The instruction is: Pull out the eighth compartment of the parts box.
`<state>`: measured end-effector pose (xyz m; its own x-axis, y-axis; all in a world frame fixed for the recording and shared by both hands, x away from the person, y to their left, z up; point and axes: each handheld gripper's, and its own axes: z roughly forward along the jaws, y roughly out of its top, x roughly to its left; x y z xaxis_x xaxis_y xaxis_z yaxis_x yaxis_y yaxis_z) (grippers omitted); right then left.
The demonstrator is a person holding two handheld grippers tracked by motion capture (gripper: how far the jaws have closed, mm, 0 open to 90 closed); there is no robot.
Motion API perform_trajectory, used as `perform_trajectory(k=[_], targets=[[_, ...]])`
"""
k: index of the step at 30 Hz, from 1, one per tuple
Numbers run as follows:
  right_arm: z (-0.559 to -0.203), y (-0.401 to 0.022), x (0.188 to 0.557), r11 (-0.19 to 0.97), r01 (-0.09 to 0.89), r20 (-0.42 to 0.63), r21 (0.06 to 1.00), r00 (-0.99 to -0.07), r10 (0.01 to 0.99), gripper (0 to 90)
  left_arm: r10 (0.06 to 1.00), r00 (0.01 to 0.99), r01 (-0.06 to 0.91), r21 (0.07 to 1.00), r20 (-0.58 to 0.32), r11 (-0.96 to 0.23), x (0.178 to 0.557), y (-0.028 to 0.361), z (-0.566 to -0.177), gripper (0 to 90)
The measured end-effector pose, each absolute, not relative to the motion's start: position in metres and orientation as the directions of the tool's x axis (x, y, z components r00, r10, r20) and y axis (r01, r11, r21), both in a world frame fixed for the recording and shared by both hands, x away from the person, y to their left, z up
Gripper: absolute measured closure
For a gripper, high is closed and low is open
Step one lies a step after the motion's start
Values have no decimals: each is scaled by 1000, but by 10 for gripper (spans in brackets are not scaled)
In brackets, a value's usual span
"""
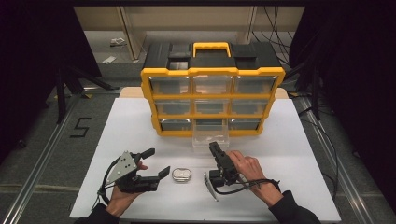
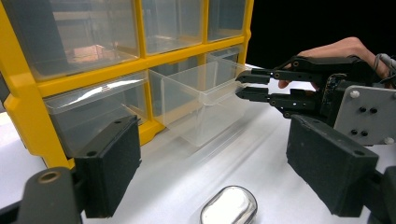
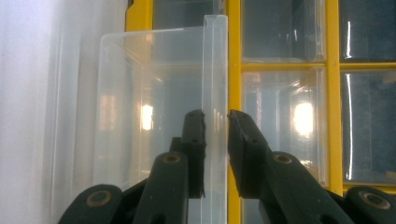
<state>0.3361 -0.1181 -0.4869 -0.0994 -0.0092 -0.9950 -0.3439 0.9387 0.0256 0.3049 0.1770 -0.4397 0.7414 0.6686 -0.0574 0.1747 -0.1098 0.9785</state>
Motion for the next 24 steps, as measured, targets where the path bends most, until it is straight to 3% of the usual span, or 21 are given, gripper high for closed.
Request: perform_trajectory(k=[18,24], targets=[[-485,-121,335,940,-339,-994,39,-113,0,761,667,742,175,979,-59,-108,305,177,-439,175],[-482,-122,332,940,-329,-985,87,-170,31,623,667,742,174,979,-59,-107,305,178,-439,175]])
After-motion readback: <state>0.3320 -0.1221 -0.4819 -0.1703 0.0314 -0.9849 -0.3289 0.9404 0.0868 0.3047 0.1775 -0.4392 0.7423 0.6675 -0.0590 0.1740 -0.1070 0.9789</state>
